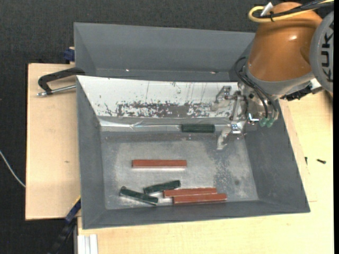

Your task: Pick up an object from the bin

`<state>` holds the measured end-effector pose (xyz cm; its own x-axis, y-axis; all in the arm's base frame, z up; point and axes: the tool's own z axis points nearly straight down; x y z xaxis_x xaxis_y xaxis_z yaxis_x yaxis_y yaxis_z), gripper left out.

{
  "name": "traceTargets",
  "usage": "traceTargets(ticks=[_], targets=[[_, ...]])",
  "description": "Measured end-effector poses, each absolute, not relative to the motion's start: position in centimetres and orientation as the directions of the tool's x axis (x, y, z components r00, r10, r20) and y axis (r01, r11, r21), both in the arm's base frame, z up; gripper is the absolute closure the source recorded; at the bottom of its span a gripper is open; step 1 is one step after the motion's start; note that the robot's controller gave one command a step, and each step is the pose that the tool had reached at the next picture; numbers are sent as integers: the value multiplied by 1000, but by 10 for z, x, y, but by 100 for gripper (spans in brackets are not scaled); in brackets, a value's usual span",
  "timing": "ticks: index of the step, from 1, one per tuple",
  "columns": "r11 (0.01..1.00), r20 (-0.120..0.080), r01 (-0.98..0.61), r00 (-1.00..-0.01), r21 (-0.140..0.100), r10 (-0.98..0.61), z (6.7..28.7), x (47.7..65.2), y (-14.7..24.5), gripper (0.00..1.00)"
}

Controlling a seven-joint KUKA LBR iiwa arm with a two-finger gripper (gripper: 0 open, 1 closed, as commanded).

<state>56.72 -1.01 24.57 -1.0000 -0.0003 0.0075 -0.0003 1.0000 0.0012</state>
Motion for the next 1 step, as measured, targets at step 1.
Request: traceTargets(ticks=[1], targets=[[1000,-2,0,-1000,1,0,250,569,-10,0]])
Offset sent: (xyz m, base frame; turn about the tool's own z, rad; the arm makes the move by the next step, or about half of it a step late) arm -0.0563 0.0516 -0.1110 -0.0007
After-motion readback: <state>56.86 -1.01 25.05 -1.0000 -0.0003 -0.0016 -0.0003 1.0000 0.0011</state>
